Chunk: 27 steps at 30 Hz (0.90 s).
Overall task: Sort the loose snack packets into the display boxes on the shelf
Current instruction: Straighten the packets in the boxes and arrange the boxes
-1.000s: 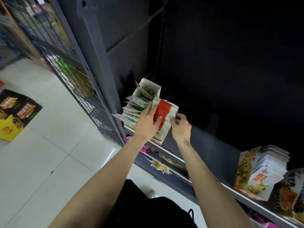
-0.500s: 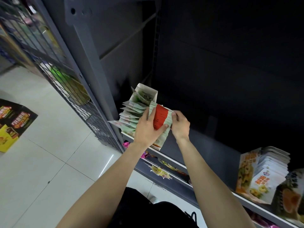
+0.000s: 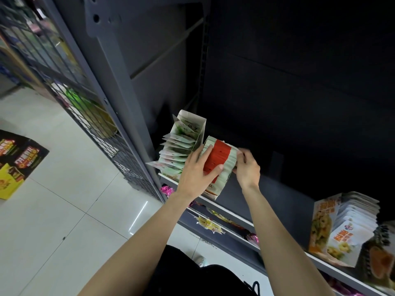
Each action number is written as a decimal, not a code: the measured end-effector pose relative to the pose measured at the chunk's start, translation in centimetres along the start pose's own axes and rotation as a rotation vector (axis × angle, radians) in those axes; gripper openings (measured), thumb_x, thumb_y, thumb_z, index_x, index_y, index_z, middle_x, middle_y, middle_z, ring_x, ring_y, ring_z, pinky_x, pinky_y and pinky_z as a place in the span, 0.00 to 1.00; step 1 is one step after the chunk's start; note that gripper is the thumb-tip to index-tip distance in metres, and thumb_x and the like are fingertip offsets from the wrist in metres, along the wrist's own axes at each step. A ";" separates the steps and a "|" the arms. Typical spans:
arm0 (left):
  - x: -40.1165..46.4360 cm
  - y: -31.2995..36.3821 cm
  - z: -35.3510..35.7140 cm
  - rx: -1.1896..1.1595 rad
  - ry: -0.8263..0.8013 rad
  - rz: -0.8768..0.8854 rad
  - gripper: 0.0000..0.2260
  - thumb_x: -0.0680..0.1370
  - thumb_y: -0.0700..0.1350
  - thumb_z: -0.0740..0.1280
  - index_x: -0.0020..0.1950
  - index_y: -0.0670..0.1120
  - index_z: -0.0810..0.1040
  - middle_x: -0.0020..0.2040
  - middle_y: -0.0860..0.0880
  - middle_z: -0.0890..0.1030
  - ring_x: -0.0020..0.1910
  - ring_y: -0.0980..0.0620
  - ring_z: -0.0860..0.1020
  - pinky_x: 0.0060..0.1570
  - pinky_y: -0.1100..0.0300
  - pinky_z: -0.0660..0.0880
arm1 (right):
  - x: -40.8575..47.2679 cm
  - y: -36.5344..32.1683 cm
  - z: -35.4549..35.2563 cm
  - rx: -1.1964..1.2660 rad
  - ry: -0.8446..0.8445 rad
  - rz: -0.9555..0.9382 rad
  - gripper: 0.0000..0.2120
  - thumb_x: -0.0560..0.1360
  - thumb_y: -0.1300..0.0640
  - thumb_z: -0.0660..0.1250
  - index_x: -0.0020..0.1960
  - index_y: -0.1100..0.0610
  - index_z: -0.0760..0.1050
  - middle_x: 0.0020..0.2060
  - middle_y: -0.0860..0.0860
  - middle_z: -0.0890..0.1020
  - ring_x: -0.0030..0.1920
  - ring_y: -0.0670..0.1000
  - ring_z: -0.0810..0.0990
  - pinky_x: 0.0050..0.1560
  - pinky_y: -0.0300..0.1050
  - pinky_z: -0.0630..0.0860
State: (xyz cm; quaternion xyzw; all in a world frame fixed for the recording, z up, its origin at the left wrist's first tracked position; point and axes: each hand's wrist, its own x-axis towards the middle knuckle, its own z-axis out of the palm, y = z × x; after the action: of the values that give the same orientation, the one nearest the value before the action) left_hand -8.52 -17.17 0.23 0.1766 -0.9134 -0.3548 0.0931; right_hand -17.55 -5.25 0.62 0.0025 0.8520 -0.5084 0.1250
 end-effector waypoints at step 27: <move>-3.6 7.5 5.6 -0.472 -0.363 -0.157 0.30 0.78 0.55 0.63 0.76 0.62 0.50 0.70 0.57 0.70 0.69 0.54 0.69 0.68 0.48 0.66 | -6.9 6.5 -7.9 0.373 -0.031 0.263 0.37 0.64 0.25 0.61 0.70 0.34 0.61 0.59 0.46 0.79 0.59 0.53 0.79 0.62 0.60 0.74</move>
State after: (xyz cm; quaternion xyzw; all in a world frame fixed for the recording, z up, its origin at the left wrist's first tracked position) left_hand -8.76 -7.12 1.08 0.1540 -0.7910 -0.5889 -0.0608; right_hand -11.68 5.61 0.02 0.1289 0.7335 -0.6364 0.2009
